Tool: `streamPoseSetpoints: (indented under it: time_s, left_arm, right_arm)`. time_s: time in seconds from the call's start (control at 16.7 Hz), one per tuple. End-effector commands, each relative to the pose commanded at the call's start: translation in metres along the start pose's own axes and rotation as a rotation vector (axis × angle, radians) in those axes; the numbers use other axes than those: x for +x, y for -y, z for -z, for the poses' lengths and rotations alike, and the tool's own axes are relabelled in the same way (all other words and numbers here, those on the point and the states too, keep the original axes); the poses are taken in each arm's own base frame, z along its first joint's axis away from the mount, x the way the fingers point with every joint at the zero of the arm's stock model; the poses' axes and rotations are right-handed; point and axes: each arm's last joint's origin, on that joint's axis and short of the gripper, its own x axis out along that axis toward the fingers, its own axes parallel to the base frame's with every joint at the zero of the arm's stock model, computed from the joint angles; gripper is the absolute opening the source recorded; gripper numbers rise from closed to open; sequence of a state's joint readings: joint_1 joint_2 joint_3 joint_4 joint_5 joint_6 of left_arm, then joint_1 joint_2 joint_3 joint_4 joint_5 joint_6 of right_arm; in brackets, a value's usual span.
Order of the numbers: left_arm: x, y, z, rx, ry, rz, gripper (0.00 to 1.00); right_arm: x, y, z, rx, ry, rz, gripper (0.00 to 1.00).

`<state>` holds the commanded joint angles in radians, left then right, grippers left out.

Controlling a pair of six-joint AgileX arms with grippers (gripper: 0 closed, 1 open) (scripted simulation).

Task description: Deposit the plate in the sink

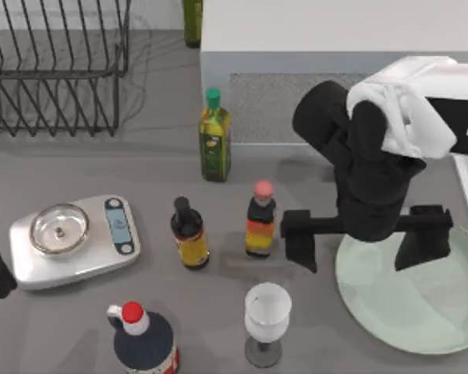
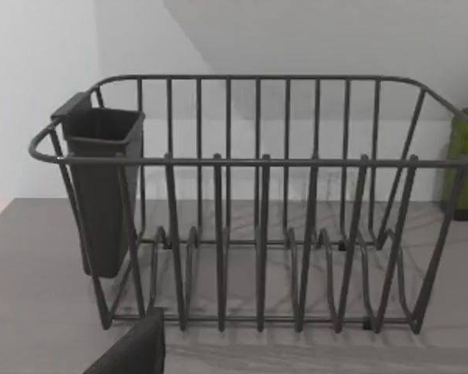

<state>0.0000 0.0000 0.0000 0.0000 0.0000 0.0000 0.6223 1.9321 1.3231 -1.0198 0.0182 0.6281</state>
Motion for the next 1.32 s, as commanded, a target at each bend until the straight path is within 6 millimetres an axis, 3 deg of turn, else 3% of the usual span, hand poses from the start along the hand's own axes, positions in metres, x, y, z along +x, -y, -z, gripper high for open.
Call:
streamPoseSetpoints:
  time_s: [0.36, 0.84, 1.32]
  left_arm:
    - [0.0, 0.0, 0.0, 0.0, 0.0, 0.0, 1.0]
    - [0.0, 0.0, 0.0, 0.0, 0.0, 0.0, 1.0]
    - [0.0, 0.0, 0.0, 0.0, 0.0, 0.0, 1.0]
  right_arm:
    - [0.057, -0.003, 0.0, -0.006, 0.005, -0.005, 1.0]
    - [0.068, -0.004, -0.002, 0.01, 0.037, -0.048, 1.0]
    - [0.068, -0.004, -0.002, 0.01, 0.037, -0.048, 0.4]
